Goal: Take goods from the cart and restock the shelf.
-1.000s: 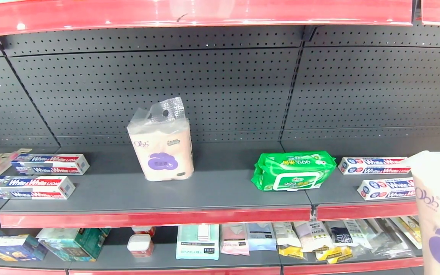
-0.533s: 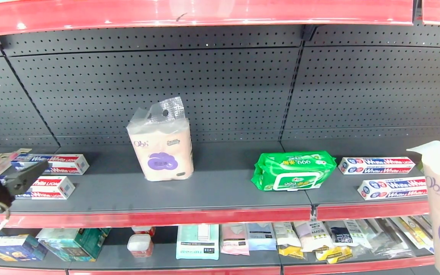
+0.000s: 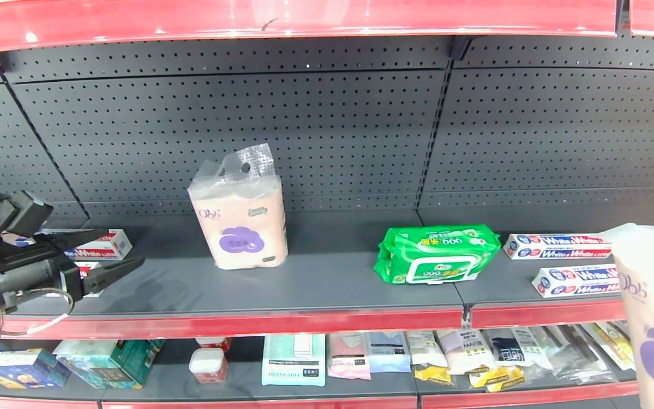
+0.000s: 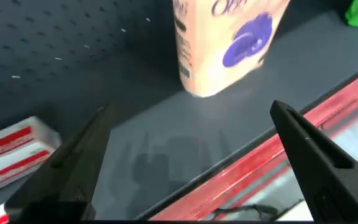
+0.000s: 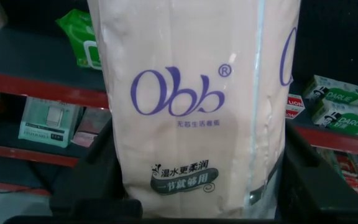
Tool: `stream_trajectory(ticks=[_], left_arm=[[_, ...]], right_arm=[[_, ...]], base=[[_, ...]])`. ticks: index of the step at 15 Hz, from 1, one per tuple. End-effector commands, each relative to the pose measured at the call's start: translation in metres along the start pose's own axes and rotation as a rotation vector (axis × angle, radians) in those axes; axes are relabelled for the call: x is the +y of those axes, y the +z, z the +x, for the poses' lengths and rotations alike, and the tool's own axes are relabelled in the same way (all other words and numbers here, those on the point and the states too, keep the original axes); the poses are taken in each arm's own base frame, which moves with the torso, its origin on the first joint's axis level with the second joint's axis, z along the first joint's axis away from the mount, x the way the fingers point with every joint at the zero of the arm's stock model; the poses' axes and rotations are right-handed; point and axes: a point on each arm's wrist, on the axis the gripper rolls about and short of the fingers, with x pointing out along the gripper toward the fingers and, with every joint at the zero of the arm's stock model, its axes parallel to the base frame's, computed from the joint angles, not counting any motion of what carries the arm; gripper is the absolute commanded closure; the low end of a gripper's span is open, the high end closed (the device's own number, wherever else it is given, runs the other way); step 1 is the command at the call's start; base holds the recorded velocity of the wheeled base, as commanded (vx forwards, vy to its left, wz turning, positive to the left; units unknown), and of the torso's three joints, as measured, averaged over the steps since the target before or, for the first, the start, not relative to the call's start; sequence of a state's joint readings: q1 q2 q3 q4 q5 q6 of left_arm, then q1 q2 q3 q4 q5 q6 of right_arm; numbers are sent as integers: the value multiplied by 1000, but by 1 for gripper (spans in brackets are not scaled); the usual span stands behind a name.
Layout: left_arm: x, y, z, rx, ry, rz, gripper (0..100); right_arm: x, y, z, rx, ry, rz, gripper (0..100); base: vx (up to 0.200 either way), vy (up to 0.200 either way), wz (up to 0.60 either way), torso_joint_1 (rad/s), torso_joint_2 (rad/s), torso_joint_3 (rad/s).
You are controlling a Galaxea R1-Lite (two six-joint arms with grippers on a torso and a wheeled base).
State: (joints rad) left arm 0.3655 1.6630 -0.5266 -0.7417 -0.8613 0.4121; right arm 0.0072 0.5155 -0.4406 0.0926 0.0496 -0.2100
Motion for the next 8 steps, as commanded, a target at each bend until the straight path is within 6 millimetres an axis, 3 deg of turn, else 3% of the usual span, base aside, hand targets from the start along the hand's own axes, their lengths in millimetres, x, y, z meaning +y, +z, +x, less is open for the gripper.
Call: stream_trajectory(ticks=[1, 2, 3, 4, 5, 8], left_arm=[[23, -11, 34, -13, -112, -7, 0], [26, -9, 38, -27, -134, -1, 0], [36, -8, 55, -57, -200, 11, 0], [36, -8, 55, -57, -200, 11, 0], [45, -6, 78, -87, -256, 38, 0], [50, -1, 100, -117, -311, 65, 0]], right_arm=[[0, 0, 7, 31, 7, -3, 100], [0, 0, 7, 33, 6, -6, 100], [-1, 0, 8, 38, 2, -6, 100], [-1, 0, 8, 38, 2, -6, 100], [-1, 1, 9, 49, -16, -5, 100], [-2, 2, 13, 66, -15, -5, 100]], base=[[0, 0, 0, 0, 0, 0], [0, 0, 0, 0, 0, 0], [0, 0, 0, 0, 0, 0], [0, 0, 0, 0, 0, 0], [0, 0, 0, 0, 0, 0], [0, 0, 0, 0, 0, 0]])
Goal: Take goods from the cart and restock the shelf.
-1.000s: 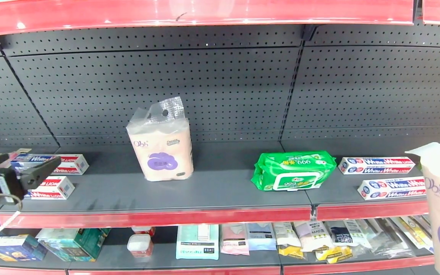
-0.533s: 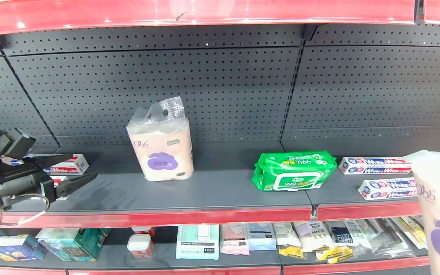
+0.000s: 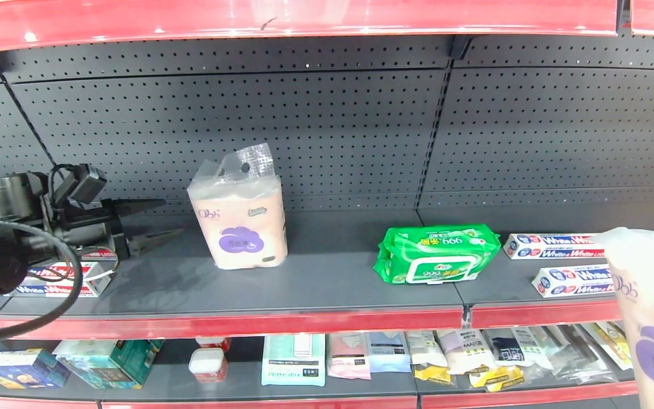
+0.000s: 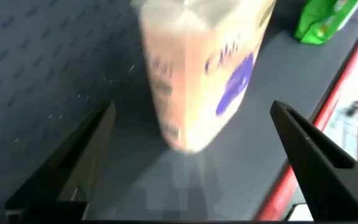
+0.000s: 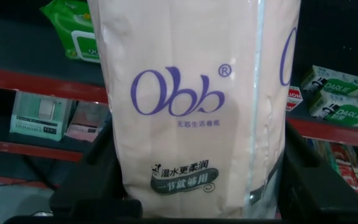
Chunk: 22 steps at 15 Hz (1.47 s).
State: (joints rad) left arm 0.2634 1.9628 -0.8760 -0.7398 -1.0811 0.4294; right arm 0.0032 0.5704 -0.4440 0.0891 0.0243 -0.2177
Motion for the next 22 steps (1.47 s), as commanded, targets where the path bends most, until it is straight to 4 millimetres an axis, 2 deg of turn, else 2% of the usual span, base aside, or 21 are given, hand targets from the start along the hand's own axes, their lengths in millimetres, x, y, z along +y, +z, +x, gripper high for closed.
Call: stream_trajectory(ticks=[1, 7, 16, 22], left_arm=[[11, -12, 16, 0, -32, -11, 0], [25, -15, 45, -41, -122, 15, 0], [30, -24, 88, -73, -228, 40, 0], [39, -30, 102, -87, -255, 33, 0]], right_arm=[[0, 1, 3, 16, 4, 0, 100], [-1, 1, 9, 43, 8, 3, 100], [-1, 3, 11, 48, 2, 1, 100], [-2, 4, 11, 49, -11, -10, 100]], base=[[0, 0, 0, 0, 0, 0], [0, 0, 0, 0, 0, 0], [0, 0, 0, 0, 0, 0], [0, 0, 0, 0, 0, 0]])
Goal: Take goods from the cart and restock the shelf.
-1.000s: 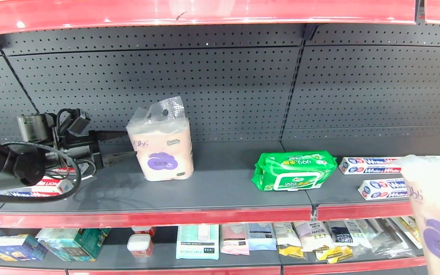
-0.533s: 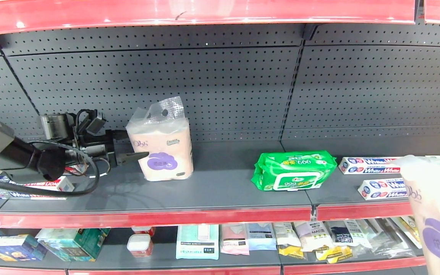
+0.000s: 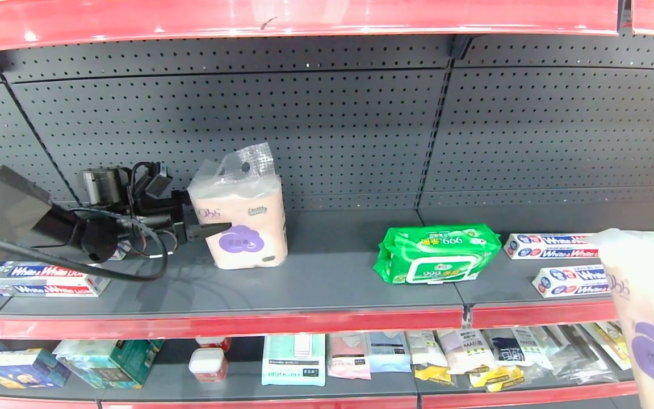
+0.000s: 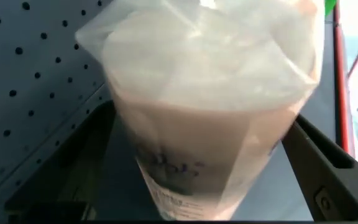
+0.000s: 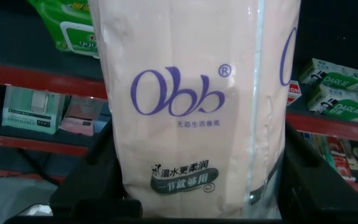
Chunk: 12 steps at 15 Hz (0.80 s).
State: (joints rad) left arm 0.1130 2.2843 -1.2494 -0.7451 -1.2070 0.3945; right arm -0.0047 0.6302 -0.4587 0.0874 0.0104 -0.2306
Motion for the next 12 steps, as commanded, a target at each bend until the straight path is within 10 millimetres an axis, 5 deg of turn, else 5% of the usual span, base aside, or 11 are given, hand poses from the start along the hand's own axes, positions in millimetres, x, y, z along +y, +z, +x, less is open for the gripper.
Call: stream_trajectory(ticks=[1, 12], left_arm=[[1, -2, 4, -8, -23, -9, 0], [6, 1, 29, -29, -75, -13, 0]], right_arm=[[0, -1, 0, 5, 2, -2, 100], [0, -1, 1, 8, 1, -2, 100]], base=[[0, 0, 0, 0, 0, 0], [0, 0, 0, 0, 0, 0]])
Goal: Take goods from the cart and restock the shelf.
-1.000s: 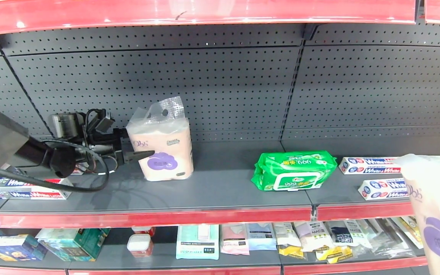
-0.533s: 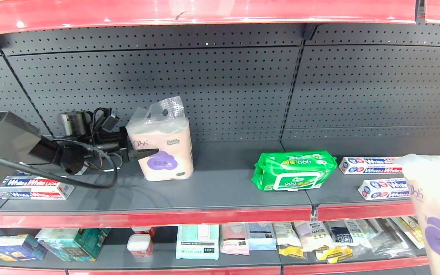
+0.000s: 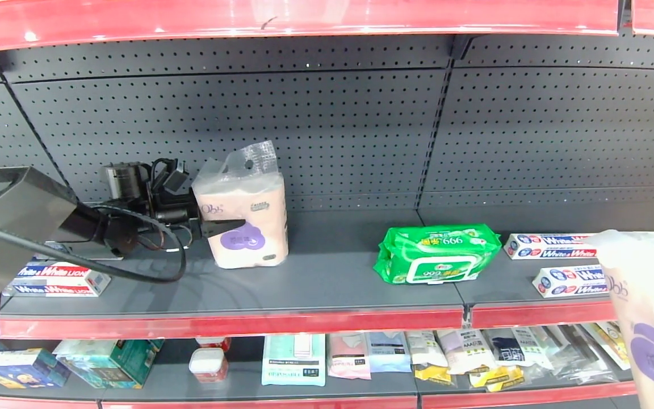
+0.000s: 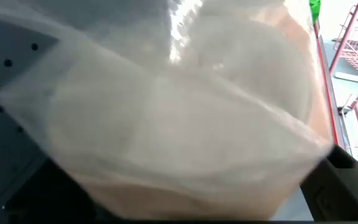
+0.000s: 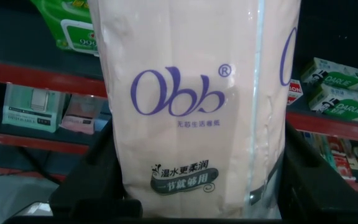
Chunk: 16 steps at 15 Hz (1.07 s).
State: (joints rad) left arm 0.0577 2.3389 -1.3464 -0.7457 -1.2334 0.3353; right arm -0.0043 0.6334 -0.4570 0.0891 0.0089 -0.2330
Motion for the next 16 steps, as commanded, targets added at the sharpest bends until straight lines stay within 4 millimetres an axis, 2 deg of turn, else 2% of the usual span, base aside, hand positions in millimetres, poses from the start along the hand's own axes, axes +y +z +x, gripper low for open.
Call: stream_trajectory(ticks=[1, 2, 7, 11, 13, 15, 16], left_arm=[[0, 0, 1, -1, -4, -1, 0], [1, -4, 1, -1, -7, -1, 100], [1, -2, 6, -6, -10, -15, 100], [-3, -2, 1, -17, -5, 12, 100], [-8, 6, -4, -31, 6, 30, 100], [-21, 16, -10, -49, 9, 3, 100], [-26, 14, -12, -57, 13, 17, 100]], right_arm=[[0, 0, 0, 1, 0, 0, 100], [0, 0, 1, 4, 1, 0, 100], [0, 1, 3, 11, -2, -3, 100], [0, 0, 3, 13, -3, -3, 100], [0, 0, 3, 13, -3, -3, 100], [0, 0, 3, 13, -2, -3, 100], [0, 0, 3, 14, -1, -3, 100]], base=[[0, 0, 0, 0, 0, 0], [0, 0, 0, 0, 0, 0], [0, 0, 0, 0, 0, 0], [0, 0, 0, 0, 0, 0], [0, 0, 0, 0, 0, 0], [0, 0, 0, 0, 0, 0], [0, 0, 0, 0, 0, 0]])
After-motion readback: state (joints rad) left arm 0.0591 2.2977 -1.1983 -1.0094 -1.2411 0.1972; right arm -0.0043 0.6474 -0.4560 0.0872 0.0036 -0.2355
